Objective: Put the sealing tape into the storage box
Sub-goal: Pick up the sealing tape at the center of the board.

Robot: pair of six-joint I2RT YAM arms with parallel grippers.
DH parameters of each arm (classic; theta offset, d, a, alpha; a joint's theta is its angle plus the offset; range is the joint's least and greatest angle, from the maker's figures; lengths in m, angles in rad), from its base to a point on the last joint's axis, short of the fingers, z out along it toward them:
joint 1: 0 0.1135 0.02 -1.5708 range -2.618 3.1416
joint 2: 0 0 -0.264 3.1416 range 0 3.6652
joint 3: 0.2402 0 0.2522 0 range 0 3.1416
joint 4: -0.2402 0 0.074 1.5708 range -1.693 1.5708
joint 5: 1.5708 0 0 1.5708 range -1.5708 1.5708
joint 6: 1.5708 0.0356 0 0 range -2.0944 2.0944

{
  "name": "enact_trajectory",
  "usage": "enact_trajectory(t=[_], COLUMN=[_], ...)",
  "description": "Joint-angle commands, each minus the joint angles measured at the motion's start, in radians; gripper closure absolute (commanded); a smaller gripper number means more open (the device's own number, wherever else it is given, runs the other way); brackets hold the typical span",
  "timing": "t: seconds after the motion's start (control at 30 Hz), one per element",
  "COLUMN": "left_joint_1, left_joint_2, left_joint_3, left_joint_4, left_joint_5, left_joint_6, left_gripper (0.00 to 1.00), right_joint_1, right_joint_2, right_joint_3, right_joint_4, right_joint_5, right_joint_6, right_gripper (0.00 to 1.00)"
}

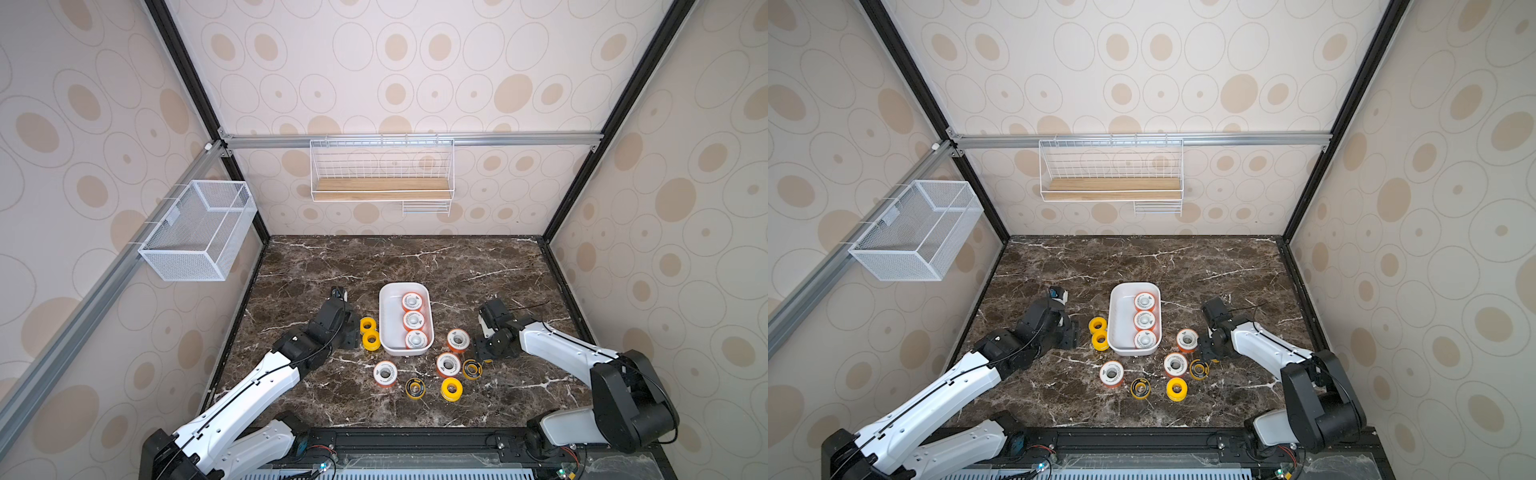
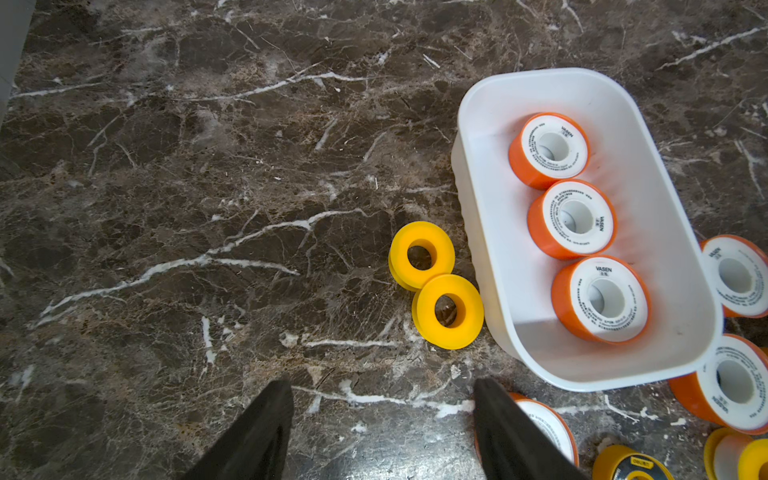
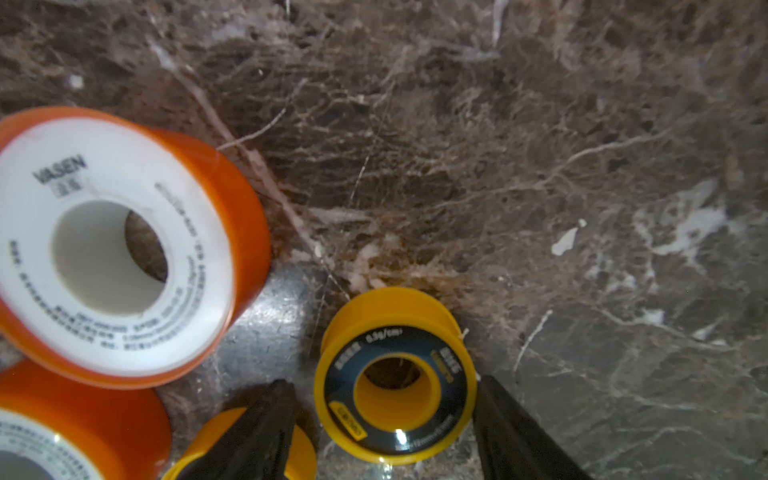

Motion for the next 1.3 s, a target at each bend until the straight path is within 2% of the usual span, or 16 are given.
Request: enact_trajectory(t=[0.0,0.63,0.73,0.93,1.1,1.27], left_joint_1=[0.005,0.004,0.004,0.015,0.018,0.017], left_joint_2=[0.003,0.021,0.040,0.142,0.235,0.308], left_joint_3=[0.000,-0.004,-0.004,-0.006,-0.004,0.006], left_joint_4=[-0.006,0.006,0.024,0.115,0.198,0.259], left_joint_5=[-0.017,0.009,0.051,0.254,0.347,0.394], left_joint_6=[-0.004,0.001,0.003,-0.004,-0.026,-0.030], left_gripper=[0.27,0.27,0.27,0.28,0.32,0.41], right_joint_1=[-0.012,-0.033,-0.034,-0.034,-0.034,-0.031], right_joint_2=[0.017,0.041,0.011,-0.044,-0.065,-0.079], right_joint_3=[-0.007,0.008,0.014,0.052,0.104,0.144], right_joint_4=[0.012,0.017,0.001,-0.036,-0.044,0.026], right_joint_5=[-0.009,-0.002,0.002,-0.036,-0.127,-0.289], right_joint_6=[0.015,0.023,0.018,-0.004,-0.049,-0.099], right_gripper=[0.29,0.43,0.43,0.42,0.42,0.42])
